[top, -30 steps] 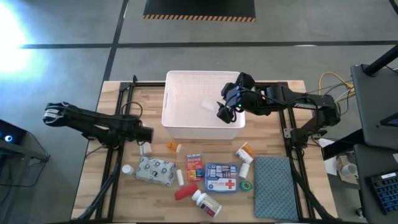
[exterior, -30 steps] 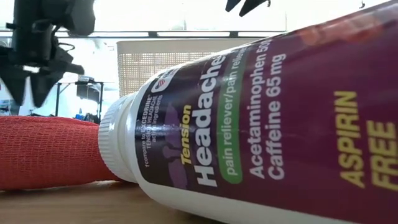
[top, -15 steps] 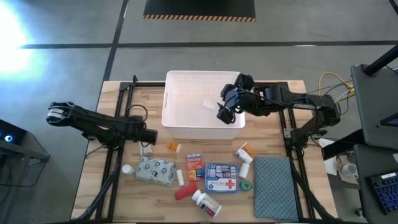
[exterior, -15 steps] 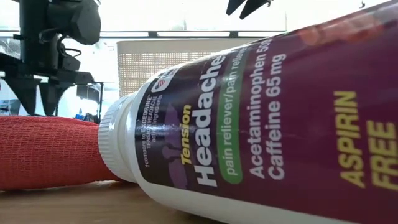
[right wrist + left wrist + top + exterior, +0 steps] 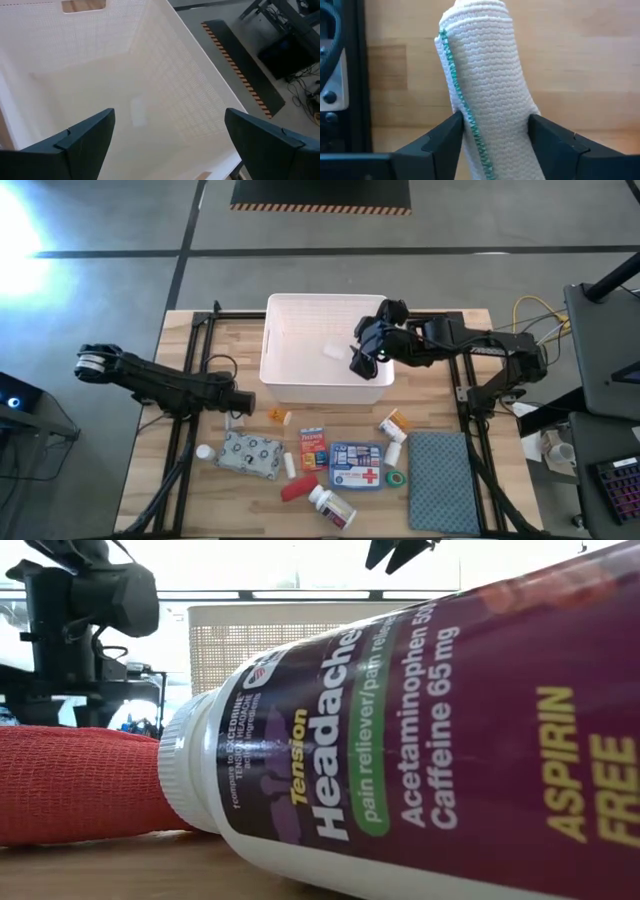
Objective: Pick & place medical supplies in basket/bin
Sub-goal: Put the white bandage into the white bin
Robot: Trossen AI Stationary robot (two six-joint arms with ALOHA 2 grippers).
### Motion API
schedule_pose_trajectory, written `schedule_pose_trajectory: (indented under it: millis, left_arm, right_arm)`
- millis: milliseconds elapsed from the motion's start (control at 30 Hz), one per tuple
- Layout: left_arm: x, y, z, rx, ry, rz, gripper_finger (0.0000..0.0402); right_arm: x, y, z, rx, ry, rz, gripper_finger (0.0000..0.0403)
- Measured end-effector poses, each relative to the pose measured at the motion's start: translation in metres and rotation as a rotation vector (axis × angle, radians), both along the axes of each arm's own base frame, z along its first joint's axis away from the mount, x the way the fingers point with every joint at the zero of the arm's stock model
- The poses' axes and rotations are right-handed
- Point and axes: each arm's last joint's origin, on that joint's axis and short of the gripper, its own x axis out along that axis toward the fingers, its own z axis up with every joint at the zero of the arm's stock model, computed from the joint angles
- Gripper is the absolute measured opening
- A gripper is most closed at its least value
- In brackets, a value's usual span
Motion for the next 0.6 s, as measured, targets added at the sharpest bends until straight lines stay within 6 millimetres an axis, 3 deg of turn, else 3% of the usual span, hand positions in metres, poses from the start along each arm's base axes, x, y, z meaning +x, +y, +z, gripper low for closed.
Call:
schedule_pose_trajectory:
  millis: [167,333,467,600]
  left_arm:
    - [-0.006,-0.001,-0.010,-0.043,0.018,0.049,0.0245]
    - [-0.005,-0.001,-0.015,-0.048,-0.004,0.052,0.0247]
    - [-0.002,-0.001,-0.015,-0.047,-0.003,0.035,0.0214]
    - [0.005,-0.002,-0.010,-0.044,-0.008,-0.014,0.0149]
  right_arm:
    - [0.000,-0.002,0.000,0.000,-0.001,-0.008,0.0368]
    - [0.000,-0.003,0.000,-0.001,0.000,-0.008,0.0368]
    - [0.000,-0.005,0.000,-0.002,0.003,-0.011,0.0368]
    - [-0.001,-0.008,0.000,-0.004,0.003,-0.023,0.0368]
